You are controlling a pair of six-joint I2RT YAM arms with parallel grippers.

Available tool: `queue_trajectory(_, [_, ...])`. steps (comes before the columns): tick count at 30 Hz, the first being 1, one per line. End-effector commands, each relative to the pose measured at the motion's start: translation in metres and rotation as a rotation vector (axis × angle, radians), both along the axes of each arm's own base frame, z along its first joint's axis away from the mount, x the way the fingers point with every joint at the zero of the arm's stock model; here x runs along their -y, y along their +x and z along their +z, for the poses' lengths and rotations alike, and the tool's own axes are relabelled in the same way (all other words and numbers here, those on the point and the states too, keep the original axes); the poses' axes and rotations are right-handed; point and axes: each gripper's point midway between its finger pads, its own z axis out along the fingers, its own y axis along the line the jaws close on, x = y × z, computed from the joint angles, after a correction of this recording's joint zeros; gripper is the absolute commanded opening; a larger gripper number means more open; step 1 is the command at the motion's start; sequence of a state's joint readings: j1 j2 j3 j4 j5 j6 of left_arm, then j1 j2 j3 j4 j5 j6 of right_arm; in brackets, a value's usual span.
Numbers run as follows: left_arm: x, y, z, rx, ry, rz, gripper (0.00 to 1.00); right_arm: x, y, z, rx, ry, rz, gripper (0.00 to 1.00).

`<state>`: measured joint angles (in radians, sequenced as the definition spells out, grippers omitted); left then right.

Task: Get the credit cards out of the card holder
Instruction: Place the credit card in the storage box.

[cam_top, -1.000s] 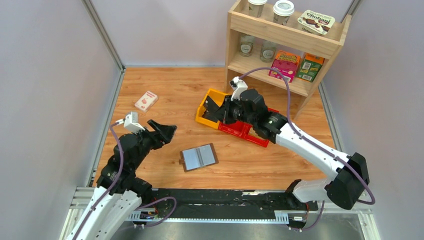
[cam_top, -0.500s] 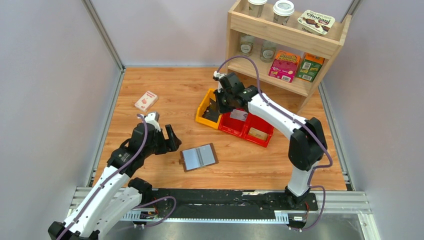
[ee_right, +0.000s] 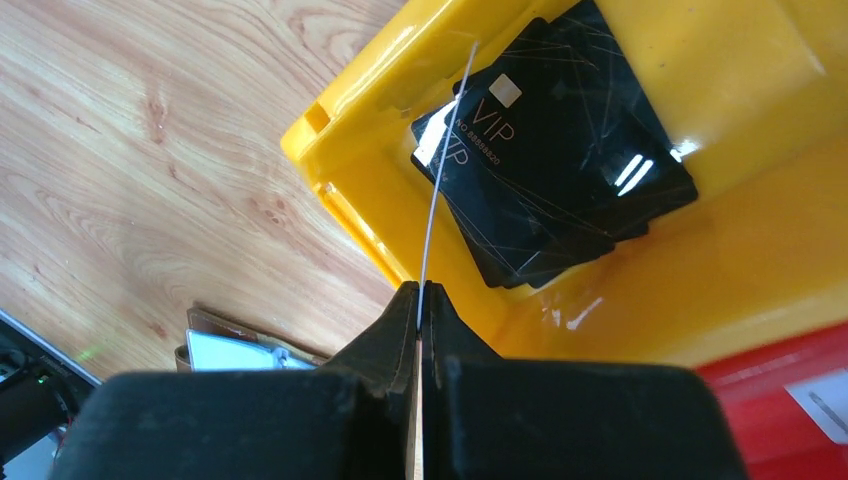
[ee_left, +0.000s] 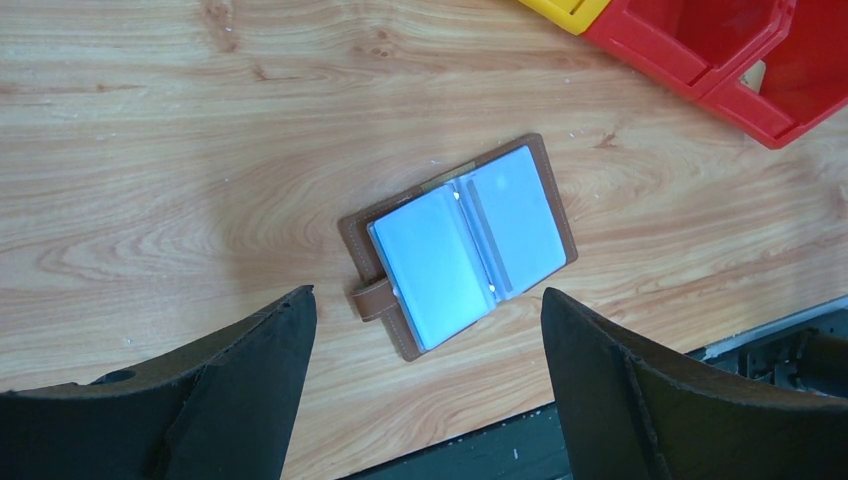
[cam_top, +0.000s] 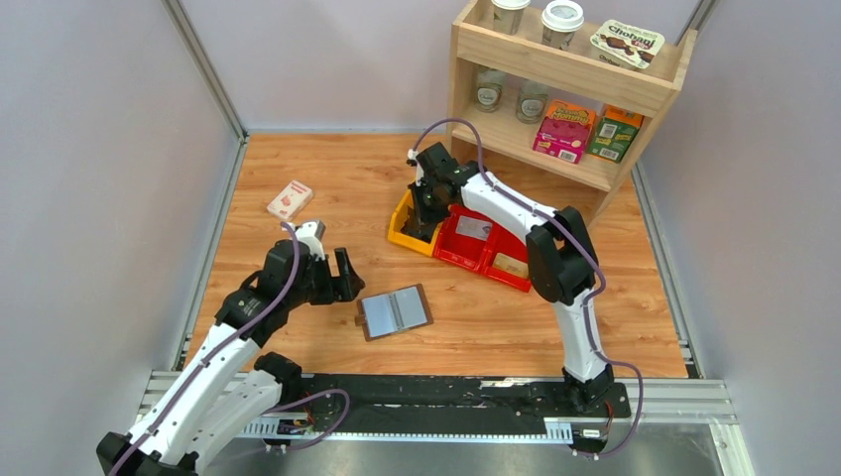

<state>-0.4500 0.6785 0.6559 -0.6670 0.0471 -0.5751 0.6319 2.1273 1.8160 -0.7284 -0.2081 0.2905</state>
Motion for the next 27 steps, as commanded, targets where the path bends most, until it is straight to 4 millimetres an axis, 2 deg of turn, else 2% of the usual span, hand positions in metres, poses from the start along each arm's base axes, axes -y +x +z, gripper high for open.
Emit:
queue_trajectory(1, [0.01, 0.011, 0.018, 0.049, -0.023, -0.041, 0.89, -0.017, 0.007, 0.007, -0.05, 0.085, 0.002, 0.0])
queue_trajectory(5, [0.015, 0.013, 0.012, 0.013, -0.024, -0.046, 0.89, -0.018, 0.012, -0.001, -0.089, 0.097, -0.018, 0.02])
queue_trajectory(9, [0.021, 0.014, 0.007, -0.019, -0.034, -0.068, 0.89, -0.009, 0.02, 0.0, -0.076, 0.072, -0.069, 0.17])
queue_trajectory(14, [0.028, 0.016, 0.005, -0.039, -0.049, -0.084, 0.88, 0.003, 0.029, 0.026, 0.01, 0.038, -0.099, 0.38])
queue_trajectory(18, [0.032, 0.016, -0.002, -0.083, -0.059, -0.089, 0.87, 0.017, 0.03, 0.057, 0.085, 0.018, -0.124, 0.49])
queue_trajectory(21, [0.032, 0.014, -0.011, -0.125, -0.043, -0.087, 0.85, 0.023, 0.023, 0.085, 0.146, 0.038, -0.137, 0.56])
queue_trajectory(24, [0.032, 0.012, -0.019, -0.164, -0.029, -0.091, 0.83, 0.024, 0.008, 0.106, 0.19, 0.084, -0.142, 0.61])
queue_trajectory(26, [0.032, 0.01, -0.026, -0.199, -0.023, -0.089, 0.82, 0.021, -0.013, 0.111, 0.204, 0.106, -0.134, 0.63])
queue_trajectory(27, [0.032, 0.009, -0.028, -0.209, -0.019, -0.089, 0.81, 0.02, -0.021, 0.103, 0.197, 0.103, -0.134, 0.64])
